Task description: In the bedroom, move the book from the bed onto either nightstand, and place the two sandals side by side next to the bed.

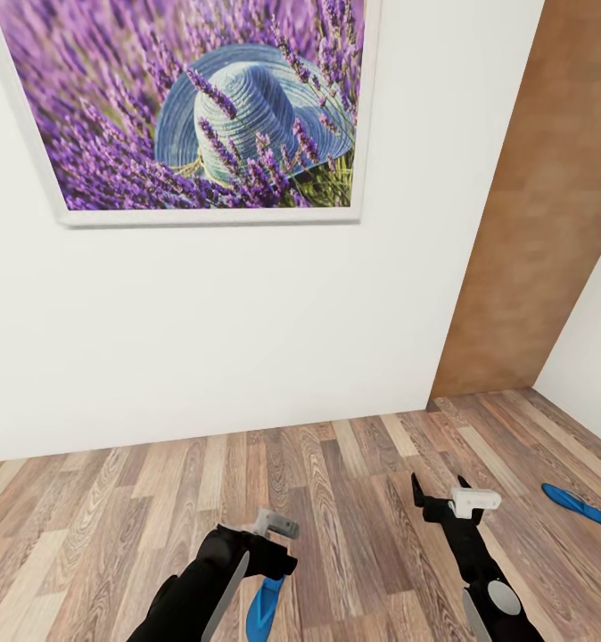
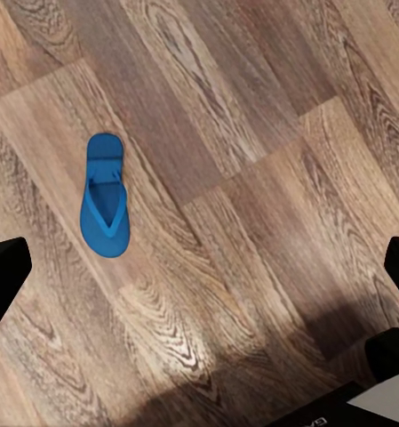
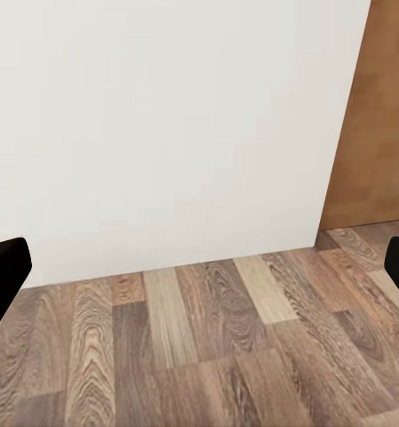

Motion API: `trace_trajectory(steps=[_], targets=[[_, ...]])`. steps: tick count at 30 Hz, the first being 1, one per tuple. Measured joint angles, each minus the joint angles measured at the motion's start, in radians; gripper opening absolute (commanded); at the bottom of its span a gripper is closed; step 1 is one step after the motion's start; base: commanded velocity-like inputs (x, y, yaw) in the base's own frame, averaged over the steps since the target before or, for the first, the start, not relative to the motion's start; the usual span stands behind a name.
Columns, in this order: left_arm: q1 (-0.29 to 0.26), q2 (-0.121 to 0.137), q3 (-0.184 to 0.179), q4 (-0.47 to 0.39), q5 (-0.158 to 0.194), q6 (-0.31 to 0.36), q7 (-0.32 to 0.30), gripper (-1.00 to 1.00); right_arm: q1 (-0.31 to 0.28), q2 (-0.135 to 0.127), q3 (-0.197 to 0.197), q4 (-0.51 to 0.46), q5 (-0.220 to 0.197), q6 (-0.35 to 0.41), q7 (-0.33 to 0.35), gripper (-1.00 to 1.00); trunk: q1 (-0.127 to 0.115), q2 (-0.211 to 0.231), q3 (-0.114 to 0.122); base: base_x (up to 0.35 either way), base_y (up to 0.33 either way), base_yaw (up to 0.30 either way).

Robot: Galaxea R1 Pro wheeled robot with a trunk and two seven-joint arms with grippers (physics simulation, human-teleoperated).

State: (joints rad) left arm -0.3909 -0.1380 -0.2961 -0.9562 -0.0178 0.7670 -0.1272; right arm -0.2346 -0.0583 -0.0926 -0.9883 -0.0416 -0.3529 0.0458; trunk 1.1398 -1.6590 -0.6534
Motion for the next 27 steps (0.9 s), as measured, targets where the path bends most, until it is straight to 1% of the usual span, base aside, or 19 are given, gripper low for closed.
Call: trace_trajectory(steps=[22, 27], targets=[[0.000, 0.000, 0.001, 0.000, 0.000, 0.000, 0.000, 1.00, -0.001, 0.000, -0.001, 0.000, 0.003, 0.000, 0.000, 1.00, 0.084, -0.154, -0.069, 0.000, 0.000, 0.000], [0.000, 0.001, 0.003, 0.000, 0.000, -0.001, 0.000, 1.00, 0.000, 0.000, 0.000, 0.000, 0.003, 0.000, 0.000, 1.00, 0.084, -0.154, -0.069, 0.000, 0.000, 0.000]])
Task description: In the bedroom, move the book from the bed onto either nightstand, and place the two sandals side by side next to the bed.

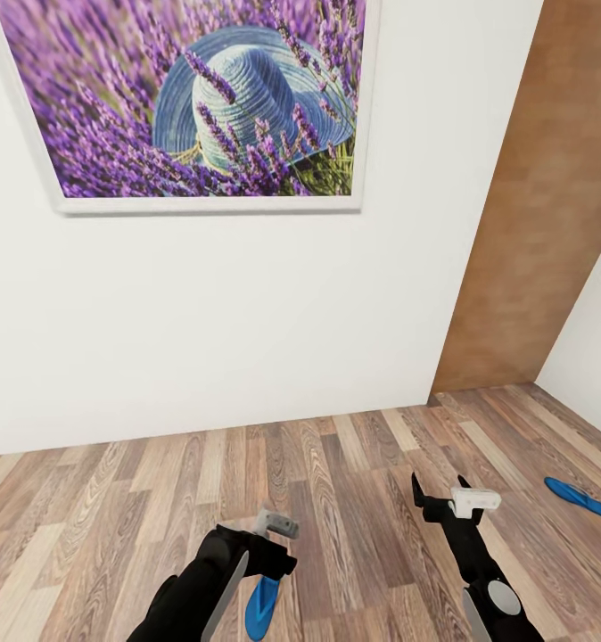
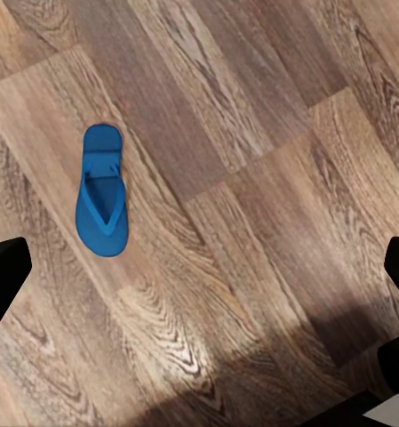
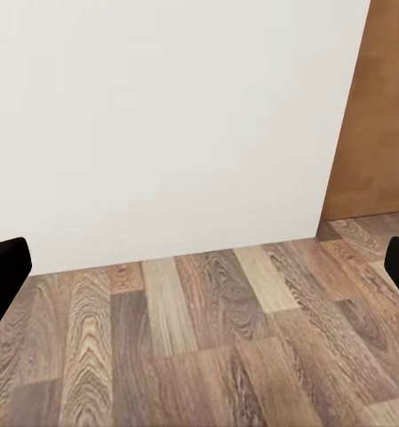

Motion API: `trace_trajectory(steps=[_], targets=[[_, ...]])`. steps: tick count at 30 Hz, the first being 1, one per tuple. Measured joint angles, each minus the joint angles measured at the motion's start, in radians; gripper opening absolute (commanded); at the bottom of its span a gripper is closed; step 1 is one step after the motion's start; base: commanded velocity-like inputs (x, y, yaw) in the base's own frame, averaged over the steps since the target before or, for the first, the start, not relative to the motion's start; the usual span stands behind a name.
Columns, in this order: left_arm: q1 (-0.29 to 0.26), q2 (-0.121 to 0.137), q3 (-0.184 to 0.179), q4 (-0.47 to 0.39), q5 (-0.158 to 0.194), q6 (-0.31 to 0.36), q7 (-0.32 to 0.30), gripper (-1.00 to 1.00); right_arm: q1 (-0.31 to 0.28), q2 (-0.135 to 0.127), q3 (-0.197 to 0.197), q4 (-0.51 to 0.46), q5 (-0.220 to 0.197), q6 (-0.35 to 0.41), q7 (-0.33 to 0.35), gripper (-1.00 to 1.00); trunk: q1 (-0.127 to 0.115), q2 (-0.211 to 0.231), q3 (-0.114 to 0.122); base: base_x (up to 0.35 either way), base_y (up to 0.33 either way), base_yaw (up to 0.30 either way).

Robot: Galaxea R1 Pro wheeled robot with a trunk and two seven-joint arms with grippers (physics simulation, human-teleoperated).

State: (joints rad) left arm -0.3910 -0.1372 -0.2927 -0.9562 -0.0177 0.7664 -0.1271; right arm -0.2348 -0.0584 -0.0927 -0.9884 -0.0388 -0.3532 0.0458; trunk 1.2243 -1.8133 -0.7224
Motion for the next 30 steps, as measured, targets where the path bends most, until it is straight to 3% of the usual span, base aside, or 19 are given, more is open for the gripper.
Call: trace_trajectory(steps=[8, 17, 20, 25, 30], targets=[[0.000, 0.005, 0.005, 0.000, -0.003, -0.001, 0.003, 1.00, 0.000, 0.001, 0.000, 0.000, 0.000, 0.000, 0.000, 1.00, 0.000, 0.000, 0.000, 0.000, 0.000, 0.000], [0.000, 0.031, 0.052, -0.018, -0.005, -0.001, 0.006, 1.00, 0.000, 0.002, 0.000, 0.001, 0.000, 0.000, 0.000, 1.00, 0.034, -0.063, -0.028, 0.000, 0.000, 0.000], [0.000, 0.035, 0.067, -0.020, -0.004, -0.002, 0.006, 1.00, 0.000, 0.002, 0.000, 0.001, 0.000, 0.000, 0.000, 1.00, 0.035, -0.063, -0.028, 0.000, 0.000, 0.000], [0.000, 0.037, 0.074, -0.026, -0.006, -0.004, 0.008, 1.00, 0.000, 0.002, 0.000, 0.001, 0.001, 0.000, 0.000, 1.00, 0.035, -0.063, -0.028, 0.000, 0.000, 0.000], [0.000, 0.036, 0.074, -0.026, -0.008, -0.014, 0.008, 1.00, 0.000, 0.002, 0.000, 0.002, 0.001, 0.000, 0.000, 1.00, 0.054, -0.098, -0.044, 0.000, 0.000, 0.000]])
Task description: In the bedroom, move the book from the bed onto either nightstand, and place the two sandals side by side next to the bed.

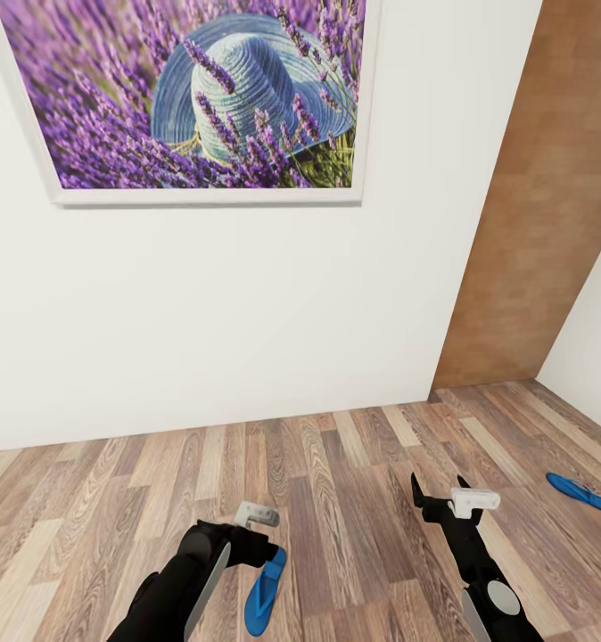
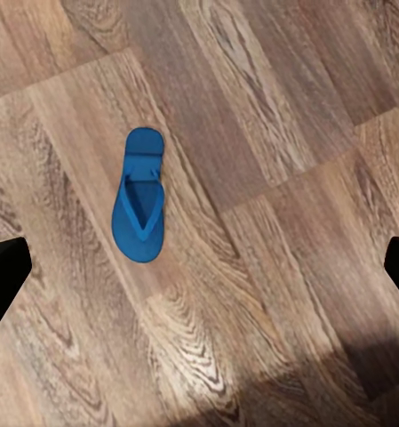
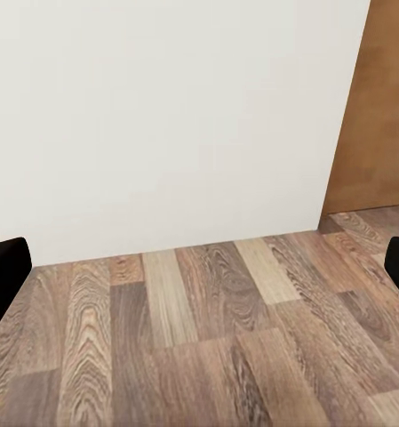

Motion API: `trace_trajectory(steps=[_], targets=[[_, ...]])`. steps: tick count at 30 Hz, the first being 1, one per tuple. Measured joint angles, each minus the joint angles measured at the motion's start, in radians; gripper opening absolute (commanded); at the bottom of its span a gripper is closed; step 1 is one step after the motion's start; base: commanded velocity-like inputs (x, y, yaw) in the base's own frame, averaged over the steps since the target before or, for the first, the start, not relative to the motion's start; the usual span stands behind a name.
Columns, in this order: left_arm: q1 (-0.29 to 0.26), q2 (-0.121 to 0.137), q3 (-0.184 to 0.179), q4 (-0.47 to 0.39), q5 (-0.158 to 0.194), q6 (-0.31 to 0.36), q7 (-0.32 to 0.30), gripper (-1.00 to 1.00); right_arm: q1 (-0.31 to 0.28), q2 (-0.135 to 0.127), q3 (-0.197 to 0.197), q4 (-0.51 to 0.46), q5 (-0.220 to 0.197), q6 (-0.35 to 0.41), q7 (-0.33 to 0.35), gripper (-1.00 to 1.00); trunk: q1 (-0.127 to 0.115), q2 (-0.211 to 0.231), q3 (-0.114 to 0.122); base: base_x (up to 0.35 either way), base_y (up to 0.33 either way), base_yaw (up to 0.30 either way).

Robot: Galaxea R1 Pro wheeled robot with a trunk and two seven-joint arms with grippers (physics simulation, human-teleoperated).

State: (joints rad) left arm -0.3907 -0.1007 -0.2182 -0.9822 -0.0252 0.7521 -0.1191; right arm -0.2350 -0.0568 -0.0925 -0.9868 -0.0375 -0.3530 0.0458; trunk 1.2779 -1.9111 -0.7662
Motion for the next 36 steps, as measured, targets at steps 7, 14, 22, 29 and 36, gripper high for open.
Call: trace_trajectory(steps=[7, 14, 22, 29, 36], targets=[[0.000, 0.000, 0.000, 0.000, -0.001, -0.003, 0.000, 1.00, 0.000, 0.001, 0.000, 0.001, 0.000, 0.000, 0.000, 1.00, 0.027, -0.049, -0.022, 0.000, 0.000, 0.000], [0.000, -0.001, 0.000, 0.000, -0.001, -0.003, 0.000, 1.00, 0.000, 0.000, 0.000, 0.001, 0.000, 0.000, 0.000, 1.00, 0.054, -0.098, -0.044, 0.000, 0.000, 0.000], [0.000, -0.002, 0.000, 0.000, -0.001, -0.003, 0.000, 1.00, 0.001, 0.000, 0.000, 0.000, 0.000, 0.000, 0.000, 1.00, 0.084, -0.154, -0.069, 0.000, 0.000, 0.000], [0.000, -0.002, 0.000, 0.000, -0.001, -0.003, 0.000, 1.00, 0.000, 0.002, 0.000, 0.000, 0.000, -0.001, -0.001, 1.00, 0.111, -0.203, -0.091, 0.000, 0.000, 0.000], [0.000, -0.002, 0.000, 0.000, -0.001, -0.003, 0.000, 1.00, 0.000, 0.003, -0.001, 0.001, 0.000, 0.000, -0.001, 1.00, 0.138, -0.252, -0.113, 0.000, 0.000, 0.000]])
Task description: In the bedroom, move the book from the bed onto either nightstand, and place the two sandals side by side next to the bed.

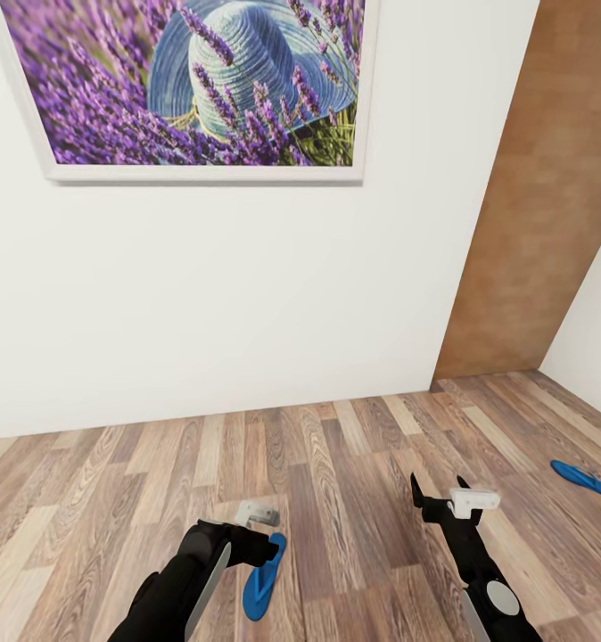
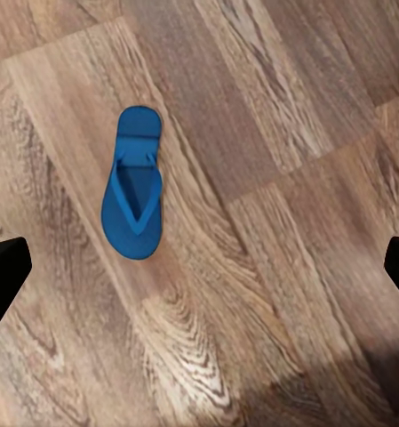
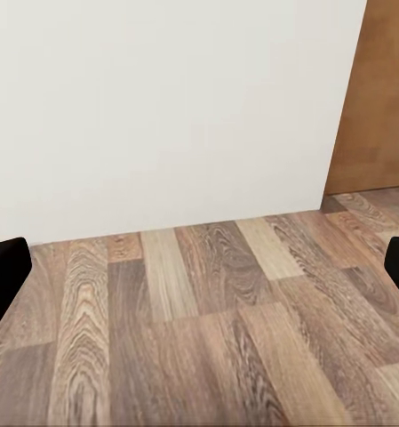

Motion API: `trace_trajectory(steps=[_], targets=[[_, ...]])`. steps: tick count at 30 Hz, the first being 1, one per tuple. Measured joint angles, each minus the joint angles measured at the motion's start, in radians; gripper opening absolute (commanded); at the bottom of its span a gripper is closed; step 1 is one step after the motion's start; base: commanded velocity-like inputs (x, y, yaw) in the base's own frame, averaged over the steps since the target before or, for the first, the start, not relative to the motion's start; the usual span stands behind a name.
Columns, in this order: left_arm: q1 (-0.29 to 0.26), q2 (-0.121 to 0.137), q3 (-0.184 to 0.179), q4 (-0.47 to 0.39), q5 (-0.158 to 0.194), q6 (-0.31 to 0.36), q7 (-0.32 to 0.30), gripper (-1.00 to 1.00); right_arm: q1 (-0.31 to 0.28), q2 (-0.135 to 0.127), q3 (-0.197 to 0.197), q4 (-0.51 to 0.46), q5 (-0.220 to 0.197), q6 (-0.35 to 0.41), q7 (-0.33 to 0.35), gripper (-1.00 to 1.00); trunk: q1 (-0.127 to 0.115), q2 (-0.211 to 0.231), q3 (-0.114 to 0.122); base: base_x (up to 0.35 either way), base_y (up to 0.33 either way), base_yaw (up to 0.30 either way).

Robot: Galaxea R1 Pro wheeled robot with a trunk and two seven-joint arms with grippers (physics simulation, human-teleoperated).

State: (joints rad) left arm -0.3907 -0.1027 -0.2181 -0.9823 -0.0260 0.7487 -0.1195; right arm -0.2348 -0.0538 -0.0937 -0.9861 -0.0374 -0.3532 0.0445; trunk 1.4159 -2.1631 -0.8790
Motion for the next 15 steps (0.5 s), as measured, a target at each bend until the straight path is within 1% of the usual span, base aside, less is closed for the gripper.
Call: trace_trajectory(steps=[15], targets=[[0.000, 0.000, 0.000, 0.000, 0.000, 0.000, -0.001, 1.00, 0.000, 0.000, 0.000, 0.000, 0.000, 0.000, 0.000, 1.00, 0.058, -0.105, -0.047, 0.000, 0.000, 0.000]])
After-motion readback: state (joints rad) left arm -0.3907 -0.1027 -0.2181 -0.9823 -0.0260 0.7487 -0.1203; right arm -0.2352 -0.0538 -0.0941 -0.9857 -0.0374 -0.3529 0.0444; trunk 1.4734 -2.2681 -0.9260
